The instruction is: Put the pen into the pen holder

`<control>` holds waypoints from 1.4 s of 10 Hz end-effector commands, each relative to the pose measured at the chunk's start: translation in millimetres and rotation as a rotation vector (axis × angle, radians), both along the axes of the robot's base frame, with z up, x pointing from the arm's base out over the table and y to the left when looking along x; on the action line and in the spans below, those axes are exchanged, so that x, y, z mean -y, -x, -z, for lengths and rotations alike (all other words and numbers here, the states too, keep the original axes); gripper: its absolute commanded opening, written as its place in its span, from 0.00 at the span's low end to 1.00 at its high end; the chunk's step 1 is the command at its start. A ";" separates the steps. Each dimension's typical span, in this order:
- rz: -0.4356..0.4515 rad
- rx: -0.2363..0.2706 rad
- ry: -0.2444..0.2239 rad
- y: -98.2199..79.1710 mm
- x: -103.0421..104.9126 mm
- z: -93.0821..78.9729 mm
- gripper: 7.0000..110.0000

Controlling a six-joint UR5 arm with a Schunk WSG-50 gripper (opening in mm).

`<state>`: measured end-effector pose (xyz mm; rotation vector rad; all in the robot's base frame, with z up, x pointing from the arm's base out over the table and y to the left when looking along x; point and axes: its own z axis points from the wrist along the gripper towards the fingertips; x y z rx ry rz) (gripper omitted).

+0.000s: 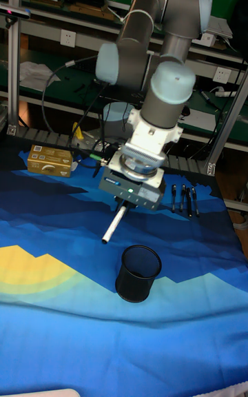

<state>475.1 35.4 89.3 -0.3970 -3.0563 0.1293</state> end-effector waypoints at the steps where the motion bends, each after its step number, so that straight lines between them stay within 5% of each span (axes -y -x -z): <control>1: -0.009 -0.001 -0.028 19.2 -22.3 -12.1 0.00; 7: 0.091 -0.098 -0.049 45.3 -64.7 -1.2 0.00; 12: 0.038 -0.105 0.005 43.4 -46.1 -1.7 0.00; 14: 0.006 -0.066 0.043 33.2 -35.7 -1.1 0.00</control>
